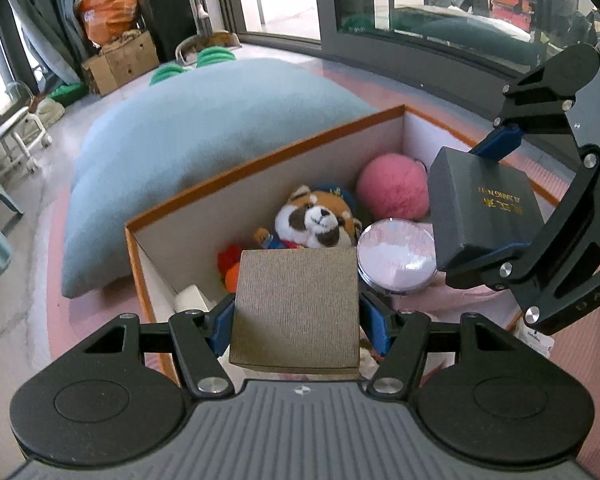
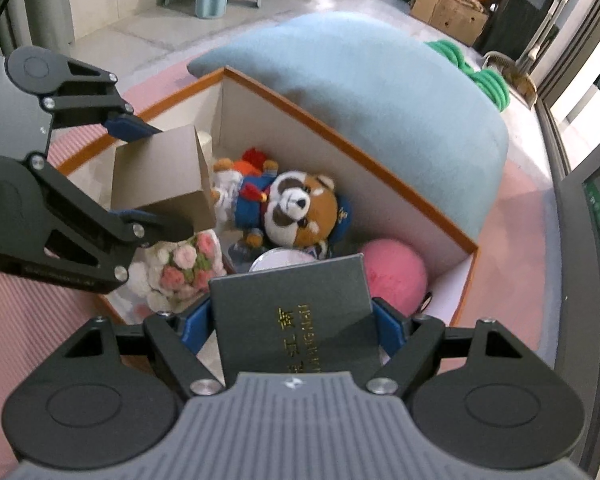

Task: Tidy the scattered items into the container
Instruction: 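Lower and release the booklet and brown cube into the shoebox with both tools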

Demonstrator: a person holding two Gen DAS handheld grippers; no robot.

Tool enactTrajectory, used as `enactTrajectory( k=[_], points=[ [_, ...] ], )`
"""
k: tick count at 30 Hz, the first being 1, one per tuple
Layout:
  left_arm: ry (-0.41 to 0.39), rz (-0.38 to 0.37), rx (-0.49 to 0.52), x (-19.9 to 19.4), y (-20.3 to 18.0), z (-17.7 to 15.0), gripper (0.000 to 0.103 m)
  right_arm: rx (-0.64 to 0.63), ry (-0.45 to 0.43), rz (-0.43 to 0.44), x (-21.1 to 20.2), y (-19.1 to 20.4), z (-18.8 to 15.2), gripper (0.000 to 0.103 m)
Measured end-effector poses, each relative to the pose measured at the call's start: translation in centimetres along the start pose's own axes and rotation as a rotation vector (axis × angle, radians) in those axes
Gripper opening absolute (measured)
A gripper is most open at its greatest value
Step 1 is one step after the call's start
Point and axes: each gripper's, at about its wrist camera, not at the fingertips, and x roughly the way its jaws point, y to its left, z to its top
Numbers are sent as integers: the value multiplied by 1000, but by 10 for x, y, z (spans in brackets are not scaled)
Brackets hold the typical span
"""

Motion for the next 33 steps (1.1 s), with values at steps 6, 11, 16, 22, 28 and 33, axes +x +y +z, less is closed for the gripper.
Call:
enactTrajectory(
  k=[6,11,16,22,28,33],
  points=[
    [0,2,-26,1,1,-1,74,23,37,9,17,-5,-7,82],
    [14,9,-52,8,2,-6,80,36,66,14,28,-5,-14,82],
    [19,-18,-114,10,10,-8,84,112,78,54,35,-10,-16,83],
    [14,11,-138,7,11,-8,89,111,59,52,32,-8,-18,83],
    [-8,15,-155,-2,13,-7,89,101,26,24,26,-7,-18,83],
    [-43,29,-152,-14,11,-1,89,116,2,21,15,-10,-16,83]
  ],
)
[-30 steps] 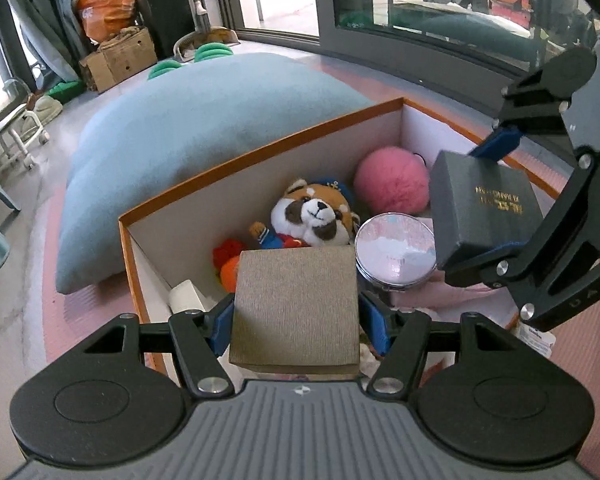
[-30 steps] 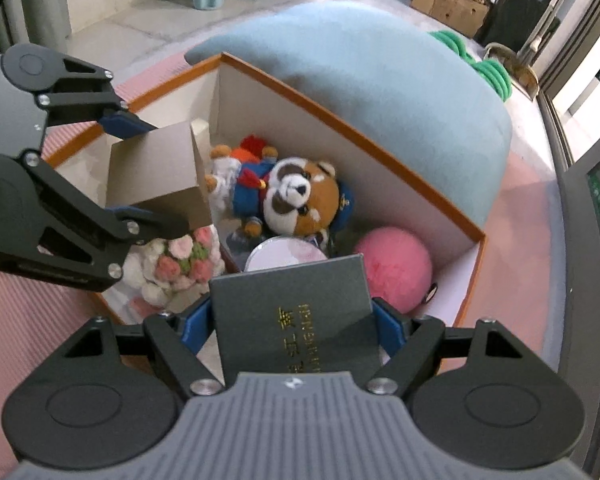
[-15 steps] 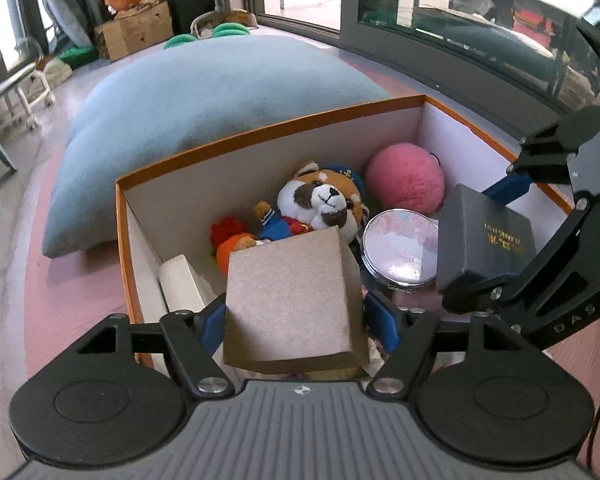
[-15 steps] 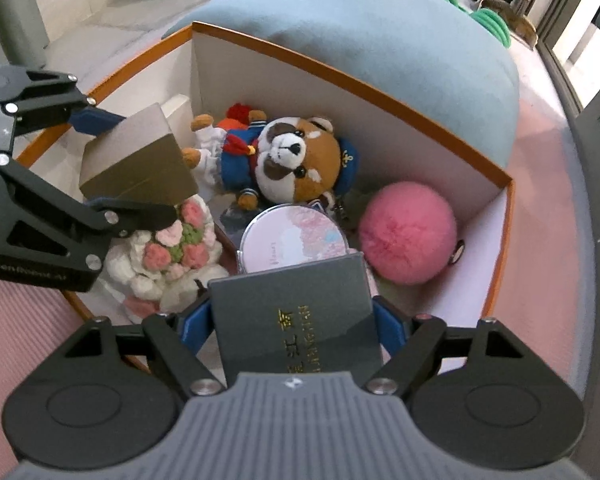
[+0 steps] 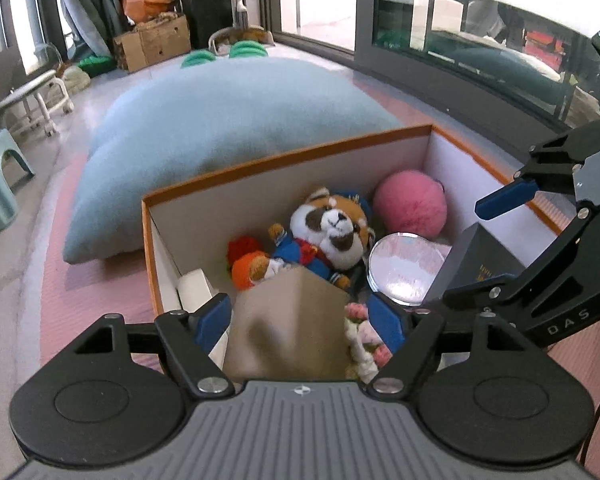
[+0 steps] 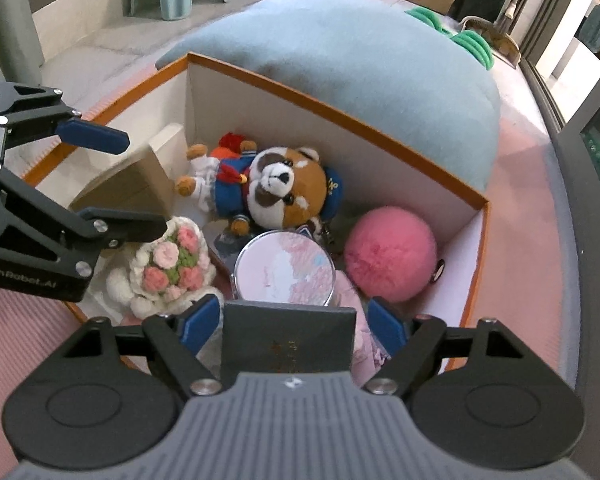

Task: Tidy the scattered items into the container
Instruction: 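Lower and release the booklet and brown cube into the shoebox with both tools, then withdraw both tools from the shoebox toward the white tube and pink sponge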

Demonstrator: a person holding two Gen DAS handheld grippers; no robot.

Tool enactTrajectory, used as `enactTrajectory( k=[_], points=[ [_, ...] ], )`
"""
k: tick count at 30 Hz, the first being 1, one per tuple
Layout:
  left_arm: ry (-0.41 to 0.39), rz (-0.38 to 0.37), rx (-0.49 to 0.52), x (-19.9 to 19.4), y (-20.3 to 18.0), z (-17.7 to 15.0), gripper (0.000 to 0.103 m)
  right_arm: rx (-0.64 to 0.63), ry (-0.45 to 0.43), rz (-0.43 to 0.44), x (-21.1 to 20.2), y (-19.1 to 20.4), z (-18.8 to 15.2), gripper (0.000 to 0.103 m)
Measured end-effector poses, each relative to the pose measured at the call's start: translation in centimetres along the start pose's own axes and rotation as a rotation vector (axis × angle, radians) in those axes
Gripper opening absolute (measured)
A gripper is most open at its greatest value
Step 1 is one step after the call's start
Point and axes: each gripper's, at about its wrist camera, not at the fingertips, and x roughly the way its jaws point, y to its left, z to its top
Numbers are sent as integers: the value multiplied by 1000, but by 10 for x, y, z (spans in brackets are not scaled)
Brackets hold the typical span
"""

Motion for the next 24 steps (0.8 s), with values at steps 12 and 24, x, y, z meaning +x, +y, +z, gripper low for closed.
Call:
enactTrajectory(
  k=[12,24],
  points=[
    [-84,50,10,-50,2,6,89,-3,-56,-15,-36,1,-2,83],
    [-121,53,36,-101,-19,4,89,-26,-89,-16,-83,8,-25,83]
  ],
)
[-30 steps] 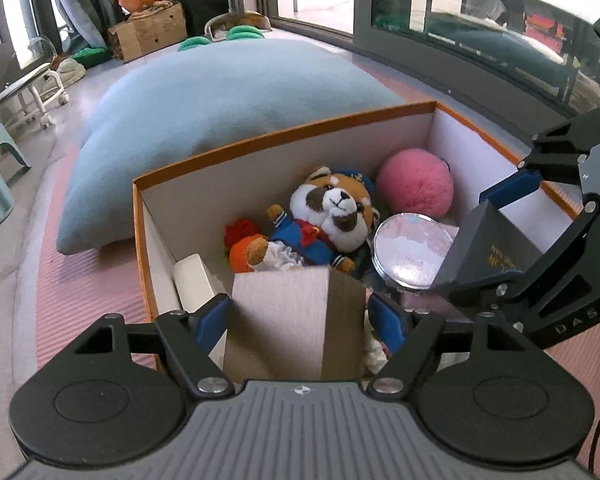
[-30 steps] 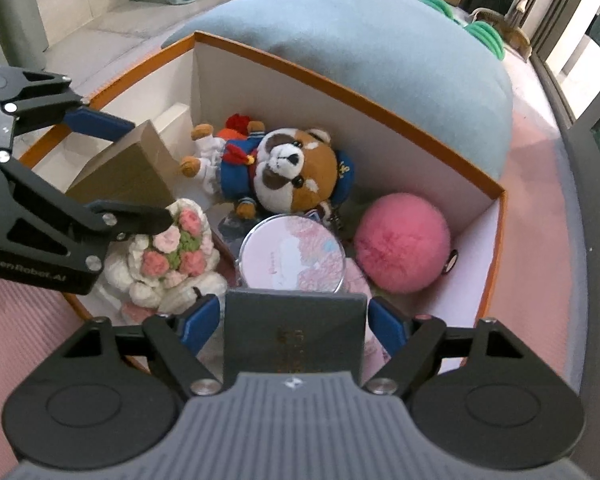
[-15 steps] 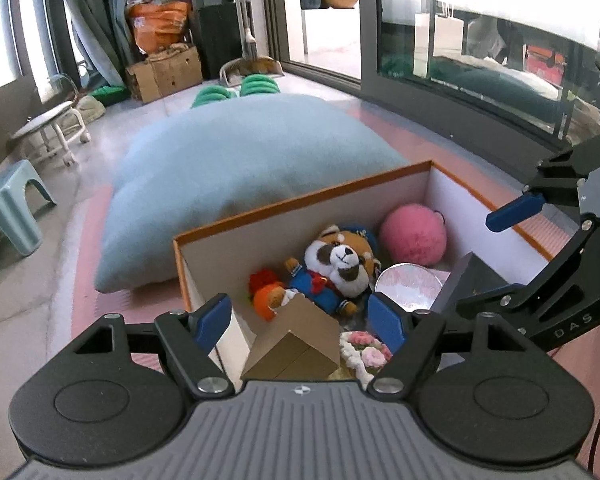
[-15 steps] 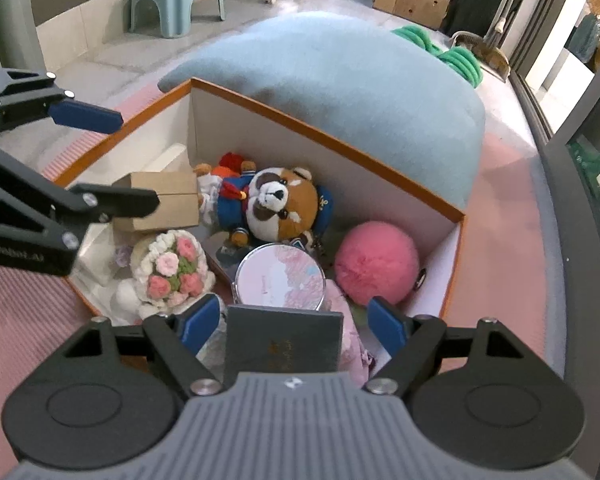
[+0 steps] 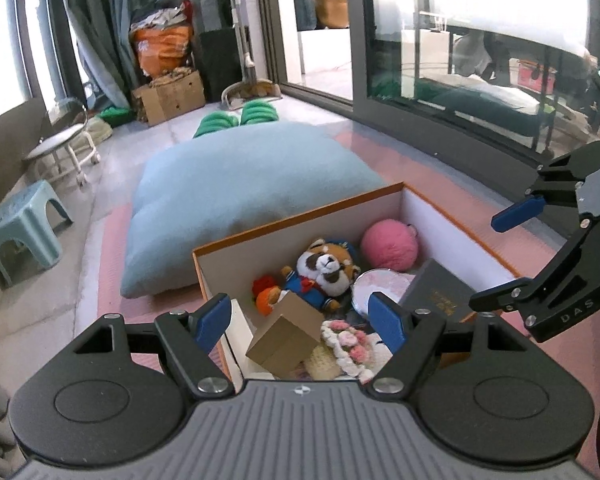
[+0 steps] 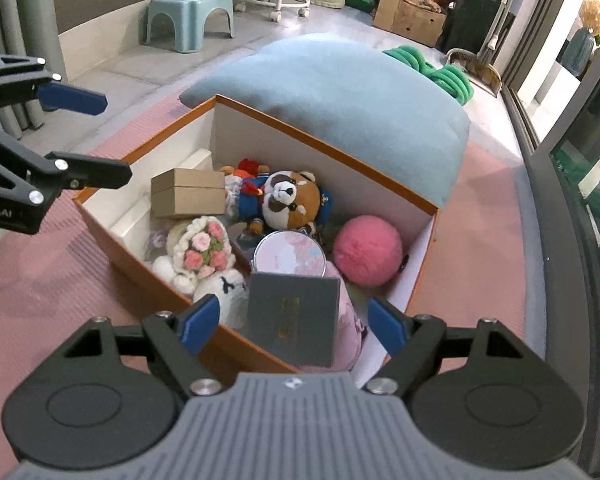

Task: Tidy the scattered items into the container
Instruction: 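Withdraw both tools from the shoebox toward the white tube and pink sponge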

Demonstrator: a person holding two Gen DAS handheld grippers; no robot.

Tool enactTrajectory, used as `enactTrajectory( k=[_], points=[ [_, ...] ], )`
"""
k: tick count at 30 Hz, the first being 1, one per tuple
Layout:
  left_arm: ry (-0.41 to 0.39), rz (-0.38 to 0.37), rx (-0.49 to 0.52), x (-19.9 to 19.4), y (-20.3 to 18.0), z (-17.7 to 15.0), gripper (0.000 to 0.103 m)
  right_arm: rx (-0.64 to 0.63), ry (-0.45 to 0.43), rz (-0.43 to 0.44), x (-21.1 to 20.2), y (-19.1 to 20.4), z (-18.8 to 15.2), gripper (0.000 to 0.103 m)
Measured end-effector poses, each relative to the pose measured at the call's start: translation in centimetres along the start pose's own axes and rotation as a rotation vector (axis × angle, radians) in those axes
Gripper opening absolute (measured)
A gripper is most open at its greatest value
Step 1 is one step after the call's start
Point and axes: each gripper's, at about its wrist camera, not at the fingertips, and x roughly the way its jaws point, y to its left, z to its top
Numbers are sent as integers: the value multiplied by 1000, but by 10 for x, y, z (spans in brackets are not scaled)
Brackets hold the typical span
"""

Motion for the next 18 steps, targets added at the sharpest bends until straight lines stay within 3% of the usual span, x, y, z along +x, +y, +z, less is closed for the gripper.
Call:
enactTrajectory(
  k=[18],
  points=[
    [0,-55,98,-26,-53,-12,89,-25,-7,-32,-41,-18,-36,83]
  ],
)
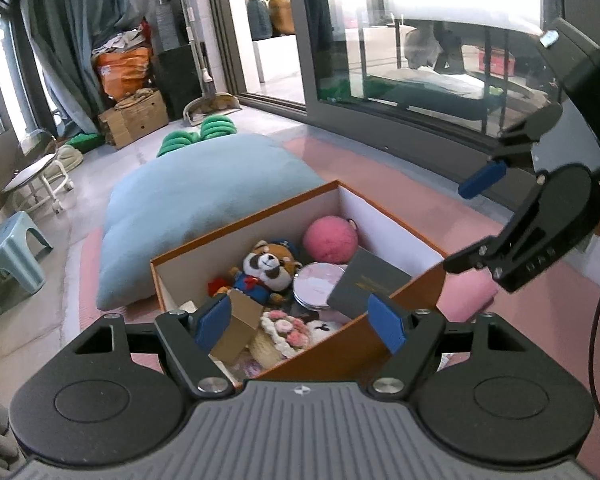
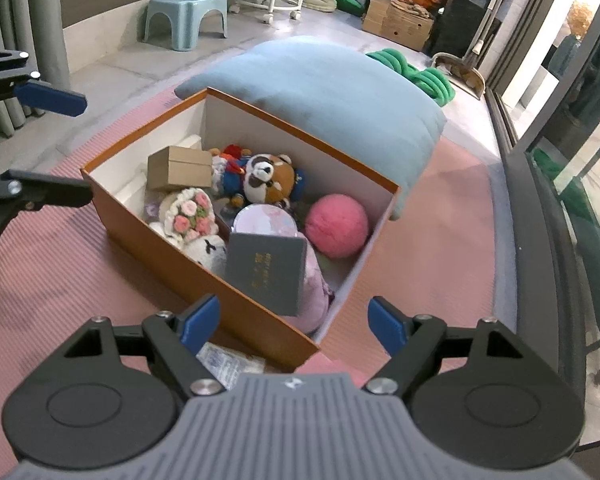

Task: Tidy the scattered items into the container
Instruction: 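Withdraw both tools from the shoebox toward the white tube and pink sponge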

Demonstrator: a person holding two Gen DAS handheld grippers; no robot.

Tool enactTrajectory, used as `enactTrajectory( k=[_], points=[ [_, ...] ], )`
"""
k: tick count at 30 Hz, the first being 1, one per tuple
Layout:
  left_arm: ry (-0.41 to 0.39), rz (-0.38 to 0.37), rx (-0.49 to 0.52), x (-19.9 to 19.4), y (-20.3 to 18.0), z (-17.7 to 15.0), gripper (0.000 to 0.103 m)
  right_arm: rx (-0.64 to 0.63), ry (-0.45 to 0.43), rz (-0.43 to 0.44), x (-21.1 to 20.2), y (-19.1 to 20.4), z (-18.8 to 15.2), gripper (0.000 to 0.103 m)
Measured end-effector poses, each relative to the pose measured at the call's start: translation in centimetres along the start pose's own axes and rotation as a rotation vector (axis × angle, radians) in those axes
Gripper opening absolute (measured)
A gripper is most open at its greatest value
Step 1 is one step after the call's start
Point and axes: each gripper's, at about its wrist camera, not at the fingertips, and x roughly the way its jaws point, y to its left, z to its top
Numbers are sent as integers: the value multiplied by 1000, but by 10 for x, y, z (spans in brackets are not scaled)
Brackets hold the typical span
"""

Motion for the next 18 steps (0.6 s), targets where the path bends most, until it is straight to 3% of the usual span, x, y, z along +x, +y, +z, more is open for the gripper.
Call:
enactTrajectory(
  k=[18],
  points=[
    [60,-113,54,27,-38,-42,89,-14,70,-26,18,-39,-44,83]
  ],
)
